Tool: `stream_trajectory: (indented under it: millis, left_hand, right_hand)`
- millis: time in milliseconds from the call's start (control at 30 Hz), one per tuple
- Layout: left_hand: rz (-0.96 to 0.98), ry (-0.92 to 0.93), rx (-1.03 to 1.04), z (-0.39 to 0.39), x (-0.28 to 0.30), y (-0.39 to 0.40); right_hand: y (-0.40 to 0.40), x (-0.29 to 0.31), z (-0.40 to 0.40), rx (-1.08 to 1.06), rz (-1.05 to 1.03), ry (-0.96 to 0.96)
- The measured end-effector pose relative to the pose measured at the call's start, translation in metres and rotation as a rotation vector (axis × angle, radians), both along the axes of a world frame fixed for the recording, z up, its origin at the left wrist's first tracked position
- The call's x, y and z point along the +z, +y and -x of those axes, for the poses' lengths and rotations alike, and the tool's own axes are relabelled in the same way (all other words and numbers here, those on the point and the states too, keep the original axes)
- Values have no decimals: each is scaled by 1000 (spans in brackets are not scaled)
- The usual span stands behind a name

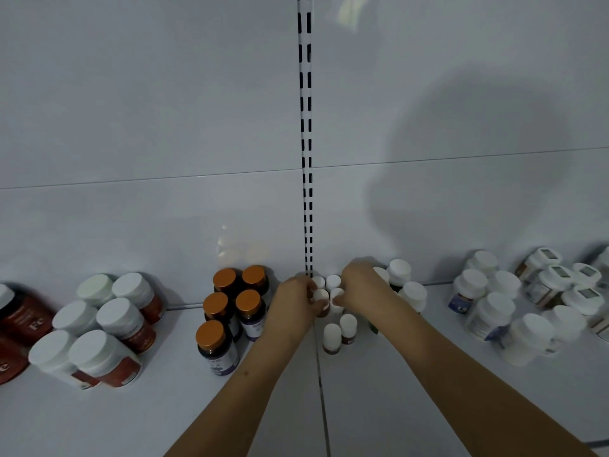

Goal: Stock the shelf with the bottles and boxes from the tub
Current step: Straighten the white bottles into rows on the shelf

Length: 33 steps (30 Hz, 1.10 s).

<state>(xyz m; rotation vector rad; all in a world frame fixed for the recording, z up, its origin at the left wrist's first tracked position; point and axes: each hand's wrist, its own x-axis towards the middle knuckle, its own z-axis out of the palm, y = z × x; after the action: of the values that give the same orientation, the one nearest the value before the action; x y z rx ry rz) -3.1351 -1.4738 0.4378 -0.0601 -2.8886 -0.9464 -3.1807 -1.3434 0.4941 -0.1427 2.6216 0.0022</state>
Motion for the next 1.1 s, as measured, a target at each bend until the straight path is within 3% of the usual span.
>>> stream_trajectory:
  millis: [67, 167, 233, 600, 800, 1100]
  left_hand:
    - [-56, 26, 4, -1, 0, -3]
    - [-95, 108, -7, -9, 6, -9]
    - [-113, 142, -37, -19, 10, -11]
    - [-92, 98, -286, -62, -25, -5]
    - [-103, 141, -199, -50, -29, -8]
    - [-174, 112, -61, -37, -30, -3]
  right_hand:
    - [10, 2, -10, -35, 134, 127]
    - [33, 0, -37, -132, 613, 423]
    - [46, 2, -59, -167, 776, 506]
    - [40, -90, -97, 3, 755, 564]
    - [31, -91, -100, -100, 819, 747]
    - [14, -113, -82, -213, 831, 735]
